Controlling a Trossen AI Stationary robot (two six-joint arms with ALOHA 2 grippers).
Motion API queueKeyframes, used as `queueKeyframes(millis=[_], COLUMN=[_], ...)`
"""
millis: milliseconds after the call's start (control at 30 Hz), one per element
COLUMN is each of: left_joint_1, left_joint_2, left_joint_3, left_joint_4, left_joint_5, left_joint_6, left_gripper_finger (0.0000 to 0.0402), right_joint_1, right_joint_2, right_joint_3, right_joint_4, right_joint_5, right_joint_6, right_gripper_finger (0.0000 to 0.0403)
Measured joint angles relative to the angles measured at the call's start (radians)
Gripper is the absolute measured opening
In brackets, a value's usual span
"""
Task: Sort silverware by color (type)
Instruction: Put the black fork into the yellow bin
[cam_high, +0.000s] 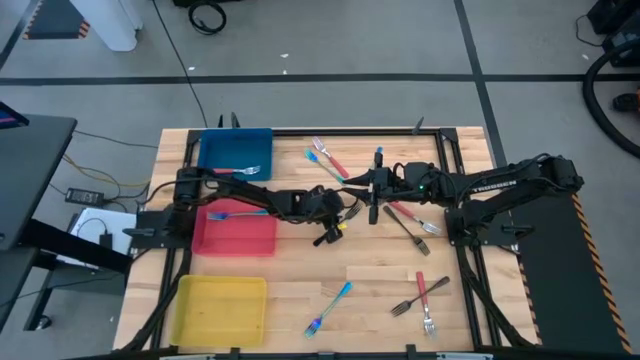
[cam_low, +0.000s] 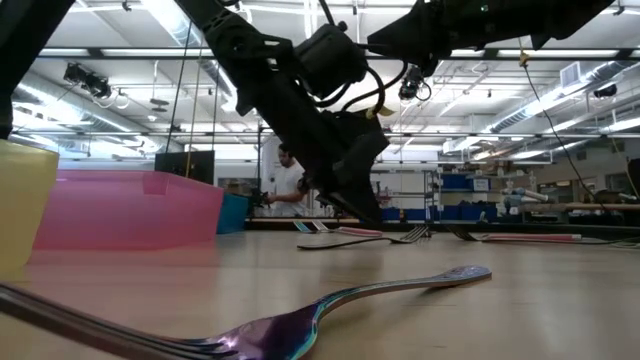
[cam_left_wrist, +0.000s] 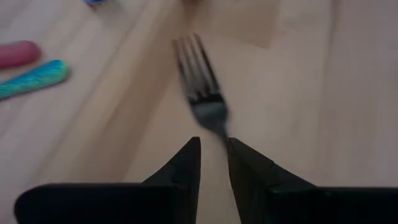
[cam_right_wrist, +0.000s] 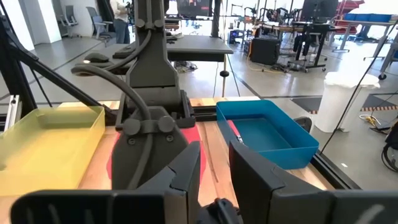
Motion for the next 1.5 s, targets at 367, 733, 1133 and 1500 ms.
queueKeyframes(millis=[367,733,1133,1500], left_joint_1=[-0.008,0.01,0.018,0.016], left_joint_2=[0.023,0.061,0.051,-0.083], left_joint_3=[0.0,0.003,0.003,-0.003], left_joint_4=[-0.006,0.022,-0.018,-0.198], left_joint_5=[0.044,0.057,0.061,0.055], left_joint_6=[-0.006,0.041,0.12,0.182], left_gripper_finger=[0.008,0.0078,0.001,0.0005], right_joint_1=[0.0,0.0,0.0,0.012], right_joint_2=[0.0,0.0,0.0,-0.073], right_joint_3=[0.0,0.0,0.0,0.0], right_joint_4=[0.0,-0.003,-0.008,-0.067], right_joint_5=[-0.001,-0.001,-0.001,0.0], right_joint_6=[0.0,0.0,0.0,0.0], right_gripper_finger=[0.0093,0.0093,0.0093,0.0093])
